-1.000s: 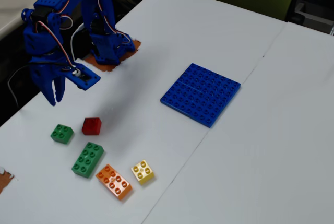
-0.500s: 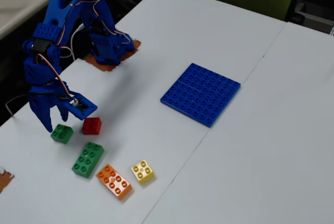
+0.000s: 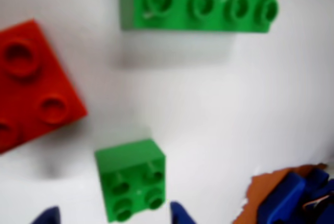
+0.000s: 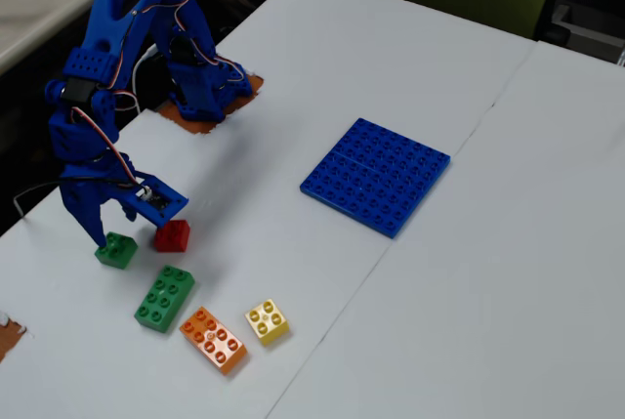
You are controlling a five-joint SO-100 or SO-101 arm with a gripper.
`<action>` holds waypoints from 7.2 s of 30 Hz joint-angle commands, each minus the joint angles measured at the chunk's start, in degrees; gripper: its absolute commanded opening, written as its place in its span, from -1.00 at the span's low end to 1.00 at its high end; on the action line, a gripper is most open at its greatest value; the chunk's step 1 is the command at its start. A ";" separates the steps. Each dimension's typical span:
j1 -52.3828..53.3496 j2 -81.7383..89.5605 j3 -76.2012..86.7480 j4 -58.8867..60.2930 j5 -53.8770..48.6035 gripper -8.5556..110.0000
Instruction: Pick up the 2x2 green block and go up the 8x8 blue block.
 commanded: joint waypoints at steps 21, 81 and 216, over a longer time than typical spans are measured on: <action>0.44 -5.10 -2.64 -10.37 -39.11 -0.39; 4.92 -6.42 -24.08 -1.67 -14.15 -0.40; -39.73 12.83 -16.79 32.52 66.71 -0.72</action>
